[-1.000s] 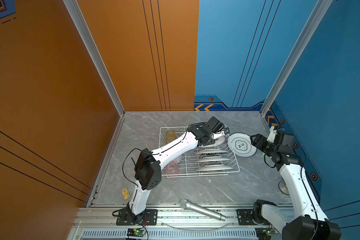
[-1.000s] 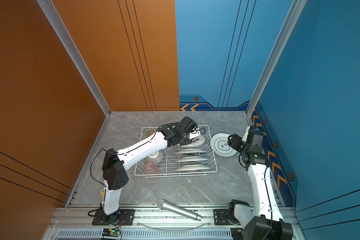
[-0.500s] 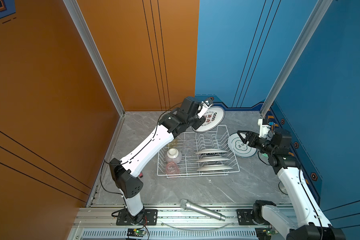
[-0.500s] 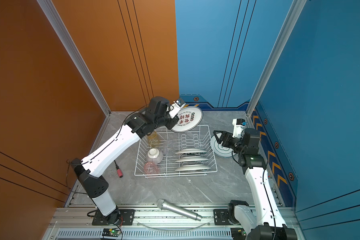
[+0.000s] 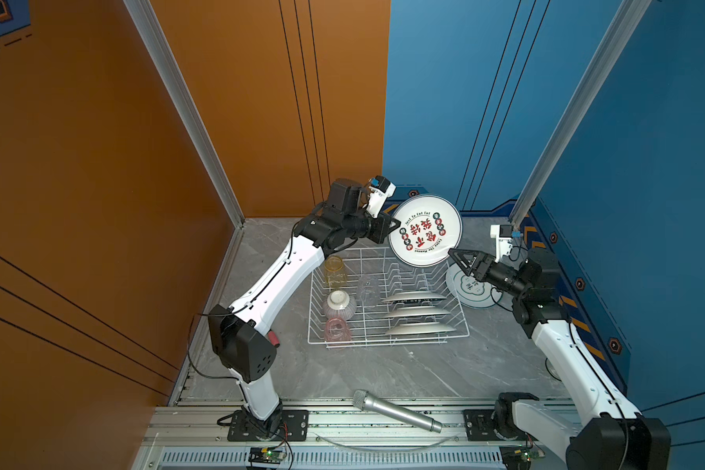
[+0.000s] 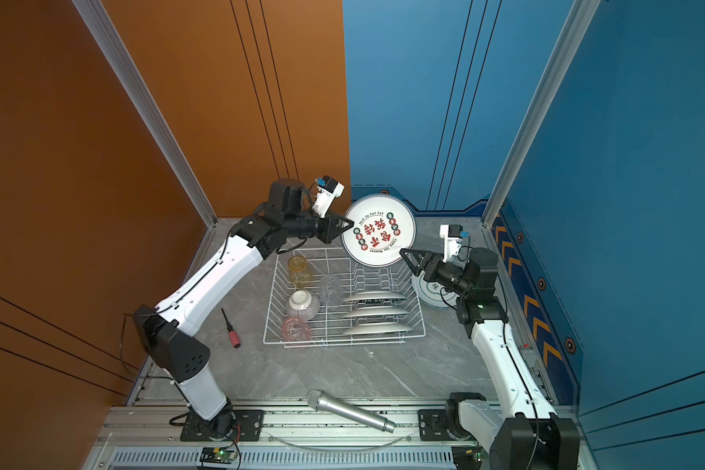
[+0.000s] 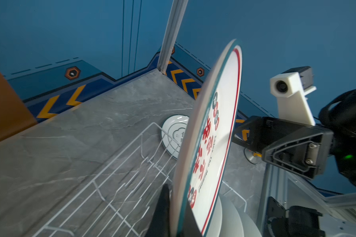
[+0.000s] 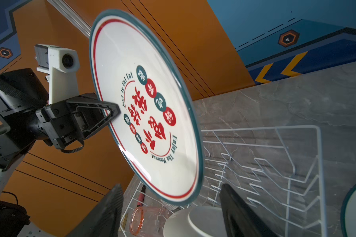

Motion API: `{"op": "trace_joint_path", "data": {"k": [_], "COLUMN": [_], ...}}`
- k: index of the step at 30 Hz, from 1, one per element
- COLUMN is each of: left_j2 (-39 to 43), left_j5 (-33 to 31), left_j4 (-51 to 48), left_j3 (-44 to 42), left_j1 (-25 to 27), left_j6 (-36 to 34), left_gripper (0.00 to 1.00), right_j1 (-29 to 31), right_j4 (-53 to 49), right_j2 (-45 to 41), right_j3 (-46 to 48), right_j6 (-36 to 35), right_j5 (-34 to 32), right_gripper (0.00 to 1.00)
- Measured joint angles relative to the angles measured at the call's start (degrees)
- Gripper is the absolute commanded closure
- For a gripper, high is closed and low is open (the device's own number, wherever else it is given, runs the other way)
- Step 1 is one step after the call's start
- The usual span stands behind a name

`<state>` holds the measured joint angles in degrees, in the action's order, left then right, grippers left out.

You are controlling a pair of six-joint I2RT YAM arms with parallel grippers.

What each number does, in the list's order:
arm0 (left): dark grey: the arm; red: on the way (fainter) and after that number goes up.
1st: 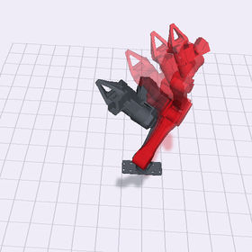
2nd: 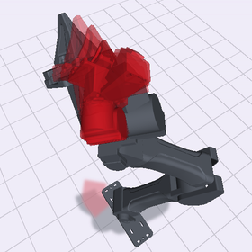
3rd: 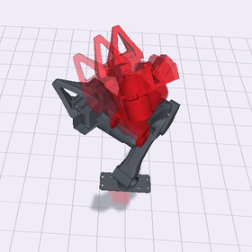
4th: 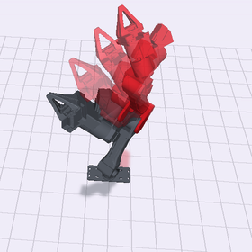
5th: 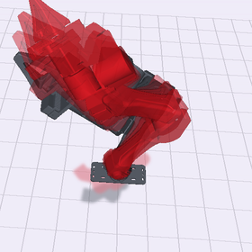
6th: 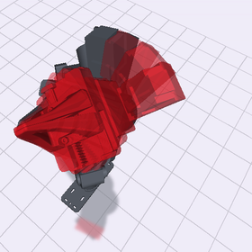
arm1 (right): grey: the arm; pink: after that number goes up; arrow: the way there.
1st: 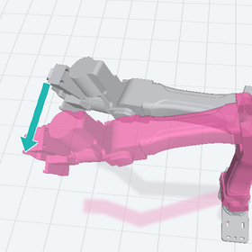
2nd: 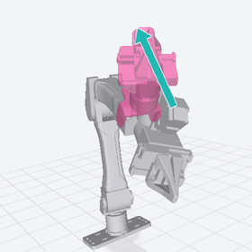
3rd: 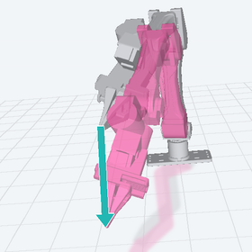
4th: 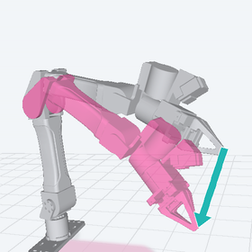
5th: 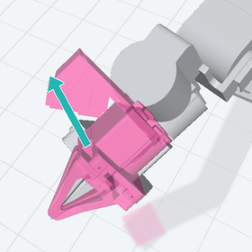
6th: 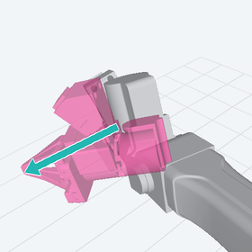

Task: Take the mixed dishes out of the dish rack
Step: 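Pass the red-printed plate from the left gripper to the right gripper, then lower the plate onto the white plate with right gripper while left returns to rack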

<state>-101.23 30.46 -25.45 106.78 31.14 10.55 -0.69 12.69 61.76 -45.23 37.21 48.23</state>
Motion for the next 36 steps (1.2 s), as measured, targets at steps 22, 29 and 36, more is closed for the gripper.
{"op": "trace_joint_path", "data": {"k": [22, 29, 36], "left_j2": [-0.74, 7.78, 8.79], "left_j5": [-7.26, -24.15, -30.51], "left_j4": [-0.74, -3.32, -5.01], "left_j3": [-6.27, -15.61, -17.92], "left_j1": [3.67, 9.77, 12.48], "left_j6": [-4.92, -15.34, -20.70], "left_gripper": [0.68, 0.63, 0.60], "right_j1": [-10.36, -22.21, -25.73], "right_j4": [2.43, -10.12, -14.23], "right_j2": [1.77, 2.49, 11.61], "right_j3": [1.99, 2.45, 3.61], "right_j6": [6.19, 2.73, 0.92], "right_j5": [-3.06, -11.54, -14.91], "right_gripper": [1.00, 1.00, 1.00]}}
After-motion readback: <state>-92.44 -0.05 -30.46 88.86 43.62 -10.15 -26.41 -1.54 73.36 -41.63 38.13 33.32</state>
